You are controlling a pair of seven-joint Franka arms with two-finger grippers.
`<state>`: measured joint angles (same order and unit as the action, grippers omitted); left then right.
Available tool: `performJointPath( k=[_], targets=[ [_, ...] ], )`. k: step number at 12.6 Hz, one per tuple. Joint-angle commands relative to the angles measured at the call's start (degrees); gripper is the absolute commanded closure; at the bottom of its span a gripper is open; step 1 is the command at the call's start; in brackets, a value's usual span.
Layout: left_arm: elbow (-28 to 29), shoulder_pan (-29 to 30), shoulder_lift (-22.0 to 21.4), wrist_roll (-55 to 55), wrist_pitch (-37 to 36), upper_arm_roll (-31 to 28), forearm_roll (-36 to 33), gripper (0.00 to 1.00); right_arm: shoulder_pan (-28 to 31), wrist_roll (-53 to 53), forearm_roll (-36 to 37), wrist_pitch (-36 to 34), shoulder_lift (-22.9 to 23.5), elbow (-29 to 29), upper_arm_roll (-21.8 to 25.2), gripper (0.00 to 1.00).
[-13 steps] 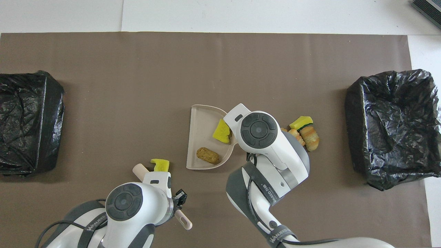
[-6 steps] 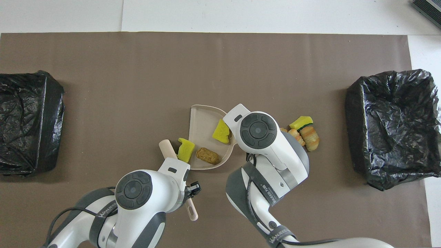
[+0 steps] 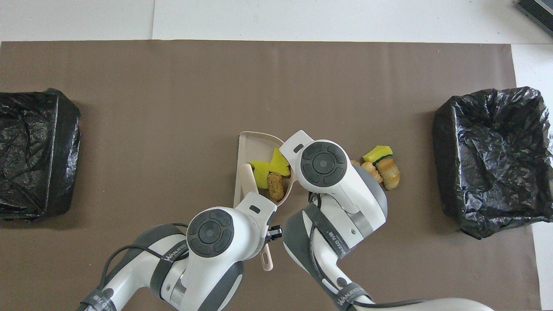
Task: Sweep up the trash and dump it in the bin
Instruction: 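Sweep the yellow sponges and brown piece into the dustpan with the left gripper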
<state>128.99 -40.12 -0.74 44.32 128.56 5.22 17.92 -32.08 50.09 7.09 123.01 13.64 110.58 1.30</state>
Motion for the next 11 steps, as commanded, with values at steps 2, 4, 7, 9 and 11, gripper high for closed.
performJointPath(
  k=[2, 4, 7, 9, 11],
  targets=[
    [-3.04, 0.31, -1.88, -1.69, -8.91, -1.35, -1.13, 1.0, 0.0, -1.57, 0.99, -0.05, -0.28, 0.16, -0.51, 1.0],
    [-3.13, 2.5, -5.39, -2.3, -14.54, -1.35, -1.4, 1.0, 0.7, -1.49, 0.9, -0.05, -0.37, -0.36, -0.51, 1.0],
    [-2.95, 5.05, -10.94, -4.15, -24.99, -1.35, -1.4, 1.0, 2.02, -0.01, 0.9, 0.04, -0.2, -0.28, -0.42, 1.0],
    [-0.16, 4.53, -13.4, -3.8, -25.56, -1.17, -1.75, 1.0, 2.55, -1.22, 0.82, -2.14, -1.85, -0.45, -0.33, 1.0],
    [4.23, 3.66, -16.65, -3.19, -21.88, 0.05, -1.75, 1.0, 5.61, -0.71, 0.81, -5.13, -4.84, -0.54, -0.07, 1.0]
  ],
)
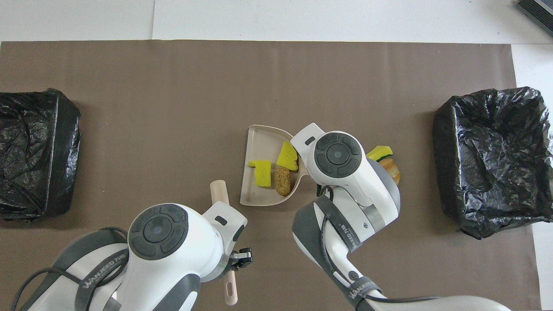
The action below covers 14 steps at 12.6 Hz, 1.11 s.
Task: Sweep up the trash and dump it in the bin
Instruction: 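Sweep the yellow sponges and brown piece into the dustpan with the left gripper, then carry the dustpan to the nearby bin with the right gripper and tip it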
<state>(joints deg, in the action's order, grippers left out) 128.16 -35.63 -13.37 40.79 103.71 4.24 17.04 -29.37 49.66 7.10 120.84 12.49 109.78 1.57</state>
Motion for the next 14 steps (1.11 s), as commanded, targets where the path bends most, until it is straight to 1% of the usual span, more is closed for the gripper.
performJointPath(
  k=[1, 2, 3, 5, 7, 8, 10, 12, 14],
  targets=[
    [7.08, -1.62, -4.38, 2.17, 6.03, 3.47, -0.87, 1.0, 3.35, 0.17, 0.81, -4.64, -4.65, 0.34, -0.26, 1.0],
    [8.58, -1.89, -3.86, 5.85, 9.28, 5.76, -0.87, 1.0, 3.7, 0.52, 0.81, -5.35, -5.53, 0.34, -0.08, 1.0],
    [9.73, -3.37, -3.77, 8.14, 11.66, 7.26, -0.87, 1.0, 5.44, 0.7, 0.81, -5.44, -6.33, 0.17, -0.08, 1.0],
    [10.79, -8.46, -2.81, 11.66, 14.31, 7.36, -0.78, 1.0, 9.92, 0.61, -0.06, -6.05, -9.48, -0.01, -0.17, 1.0],
    [13.94, -14.52, -0.62, 16.85, 22.28, 7.36, -0.78, 1.0, 13.53, 3.14, -0.07, -8.94, -12.12, -1.05, -0.08, 1.0],
    [14.65, -15.68, 0.09, 18.09, 24.76, 7.45, -0.78, 1.0, 16.07, 6.12, -0.07, -11.48, -13.01, -2.28, 0.01, 1.0],
    [14.84, -17.79, 2.11, 18.8, 25.74, 7.45, -0.78, 1.0, 22.92, 13.06, -0.07, -15.09, -15.03, -4.22, 0.1, 1.0],
    [14.84, -17.89, 3.25, 19.68, 26.98, 7.45, -0.78, 1.0, 29.25, 19.74, 0.89, -20.01, -16.26, -6.06, 0.1, 1.0],
    [14.84, -19.38, 4.83, 19.42, 27.59, 7.36, -0.78, 1.0, 35.49, 25.9, 1.16, -20.91, -16.62, -6.42, 0.45, 1.0]
  ],
)
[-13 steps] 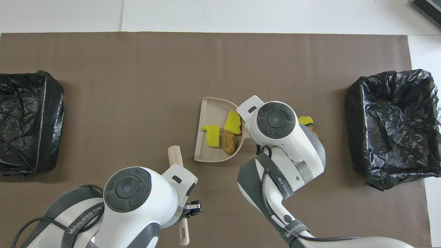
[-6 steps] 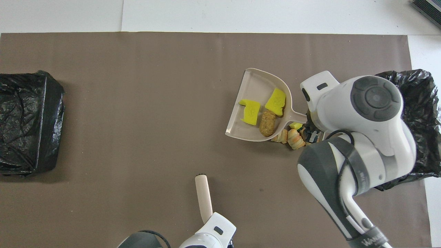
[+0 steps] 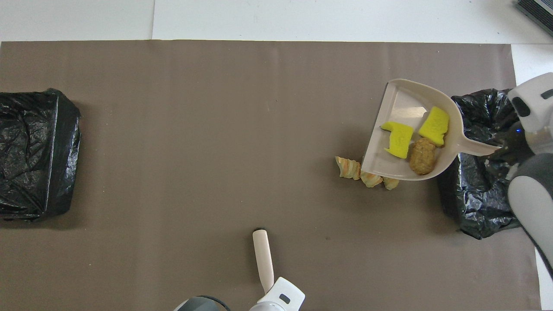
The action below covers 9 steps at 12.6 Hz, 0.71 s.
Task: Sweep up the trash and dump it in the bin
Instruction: 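Carry the dustpan to the nearby bin with the right gripper and tip it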
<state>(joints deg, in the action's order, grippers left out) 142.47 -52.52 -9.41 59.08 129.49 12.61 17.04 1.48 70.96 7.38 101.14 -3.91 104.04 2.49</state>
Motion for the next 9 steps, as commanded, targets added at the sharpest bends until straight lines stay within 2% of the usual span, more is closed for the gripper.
performJointPath(
  k=[1, 2, 3, 5, 6, 7, 8, 9],
  targets=[
    [0.53, -2.41, 0.89, 0.61, 1.47, -1.01, -0.78, 1.0, 8.41, 6.36, 1.49, -0.69, -0.3, -0.6, -0.29, 1.0],
    [0.27, -1.98, 1.23, -0.27, 1.38, -1.1, -0.78, 0.93, 11.15, 7.86, 3.85, -0.42, -0.39, -0.59, -0.29, 1.0],
    [0.0, -1.54, 1.76, -2.8, 1.55, -1.1, -0.78, 0.6, 12.48, 8.22, 8.83, 0.54, -0.57, -0.42, -0.38, 1.0],
    [-0.35, 0.39, 1.94, -6.94, 1.73, -1.19, -0.78, 0.54, 13.63, 9.97, 20.08, 3.26, -0.4, 0.89, -0.38, 1.0],
    [-0.61, 1.79, 1.85, -7.57, 1.38, -1.19, -0.78, 0.4, 13.73, 11.38, 23.7, 3.62, -0.39, 1.86, -0.38, 1.0],
    [-1.66, 3.29, 1.68, -10.27, 0.77, -1.19, -0.78, 0.17, 13.64, 13.31, 29.13, 5.54, -1.0, 3.52, -0.46, 1.0],
    [-2.98, 4.78, 1.85, -12.73, 0.59, -1.19, -0.78, 0.0, 13.55, 15.41, 32.49, 7.73, -1.88, 4.84, -0.46, 1.0],
    [-3.77, 5.49, 1.68, -14.32, -0.2, -1.54, -1.39, 0.0, 13.12, 18.13, 34.61, 9.76, -2.06, 5.64, -0.46, 1.0]
  ],
)
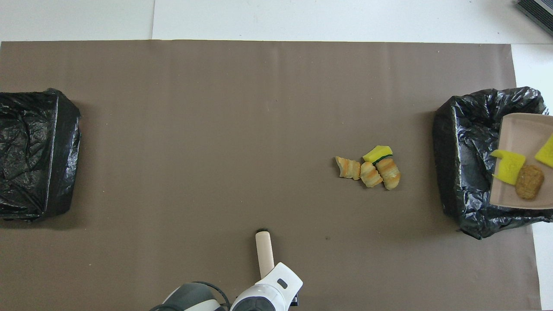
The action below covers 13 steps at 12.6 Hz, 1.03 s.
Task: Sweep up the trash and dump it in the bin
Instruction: 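Carry the dustpan to the nearby bin with the right gripper and tip it, then shake the dustpan over the bin with the right gripper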
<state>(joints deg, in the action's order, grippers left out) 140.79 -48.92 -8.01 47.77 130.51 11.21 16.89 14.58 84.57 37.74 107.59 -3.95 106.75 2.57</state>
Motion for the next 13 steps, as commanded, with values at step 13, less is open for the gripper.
performJointPath(
  k=[13],
  targets=[
    [-39.59, 31.5, 5.89, -33.09, -23.45, -0.31, -15.13, 0.0, -7.46, 6.3, 23.6, 5.52, -2.82, 3.73, -1.52, 1.0]
  ],
)
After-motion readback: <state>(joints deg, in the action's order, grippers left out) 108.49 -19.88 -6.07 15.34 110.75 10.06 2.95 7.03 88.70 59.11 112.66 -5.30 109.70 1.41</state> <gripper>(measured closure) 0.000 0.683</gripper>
